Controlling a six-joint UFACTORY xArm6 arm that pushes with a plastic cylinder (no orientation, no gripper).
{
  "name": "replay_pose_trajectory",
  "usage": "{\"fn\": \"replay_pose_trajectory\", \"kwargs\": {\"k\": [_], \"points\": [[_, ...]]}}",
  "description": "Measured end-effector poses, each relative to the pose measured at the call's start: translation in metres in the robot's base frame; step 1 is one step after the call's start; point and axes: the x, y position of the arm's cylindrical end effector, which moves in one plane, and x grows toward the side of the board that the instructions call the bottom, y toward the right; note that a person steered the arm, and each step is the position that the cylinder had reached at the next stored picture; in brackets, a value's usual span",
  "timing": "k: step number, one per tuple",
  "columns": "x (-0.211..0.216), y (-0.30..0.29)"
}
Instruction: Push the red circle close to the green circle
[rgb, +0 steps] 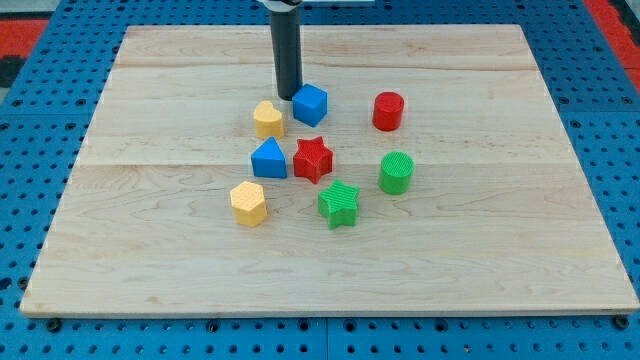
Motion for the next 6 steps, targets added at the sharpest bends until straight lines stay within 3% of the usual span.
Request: {"fn": "replay_pose_trajectory", "kwargs": {"k": [1, 2, 3, 4, 5, 6], "points": [[0.017, 0.013], [-0.022, 0.025], [-0.011, 0.091], [0.013, 0.098], [-0.003, 0.099], [0.003, 0.137]]}}
